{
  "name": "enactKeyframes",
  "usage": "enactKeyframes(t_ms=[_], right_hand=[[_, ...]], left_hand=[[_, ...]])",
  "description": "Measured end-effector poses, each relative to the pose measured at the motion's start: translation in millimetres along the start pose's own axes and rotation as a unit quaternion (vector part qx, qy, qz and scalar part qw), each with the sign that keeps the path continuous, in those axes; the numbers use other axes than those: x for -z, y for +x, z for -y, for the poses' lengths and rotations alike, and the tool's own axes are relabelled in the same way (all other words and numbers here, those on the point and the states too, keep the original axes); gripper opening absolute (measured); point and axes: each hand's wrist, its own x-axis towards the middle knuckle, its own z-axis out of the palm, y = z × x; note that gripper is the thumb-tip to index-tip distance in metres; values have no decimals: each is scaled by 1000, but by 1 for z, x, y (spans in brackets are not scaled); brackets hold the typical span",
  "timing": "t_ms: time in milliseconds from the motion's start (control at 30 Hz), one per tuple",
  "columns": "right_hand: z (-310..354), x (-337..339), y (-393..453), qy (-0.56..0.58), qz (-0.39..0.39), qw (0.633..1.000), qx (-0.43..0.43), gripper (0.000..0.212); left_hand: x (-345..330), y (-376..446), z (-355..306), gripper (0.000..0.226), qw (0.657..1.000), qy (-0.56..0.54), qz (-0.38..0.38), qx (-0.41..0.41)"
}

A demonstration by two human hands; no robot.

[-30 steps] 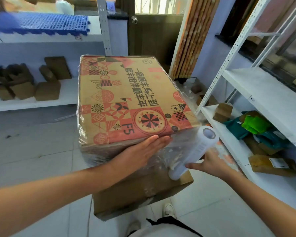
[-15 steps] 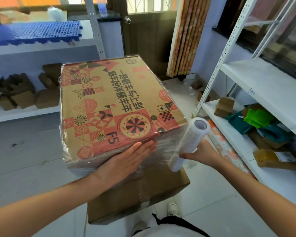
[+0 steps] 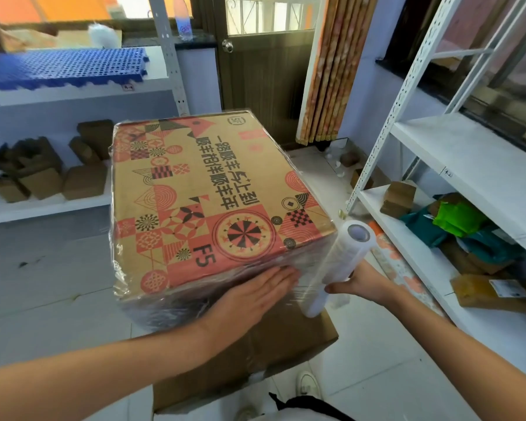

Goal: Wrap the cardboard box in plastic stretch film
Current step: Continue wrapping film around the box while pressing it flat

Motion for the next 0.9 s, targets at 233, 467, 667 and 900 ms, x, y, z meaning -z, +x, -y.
enactKeyframes(t_ms=[233,467,667,900], right_hand=[[6,0,5,3,14,1000,26,59],[-1,1,8,-24,35,999,1,51],[-6,15,7,-14,39,999,-4,53],[-3,18,22,-40,2,999,7,54]], left_hand=[[0,17,9,92,1000,-2,3,19],[-9,12,11,93,999,44,14,19],[-8,11,13,93,999,22,12,44],[-9,9,10,80,998,35,14,43]])
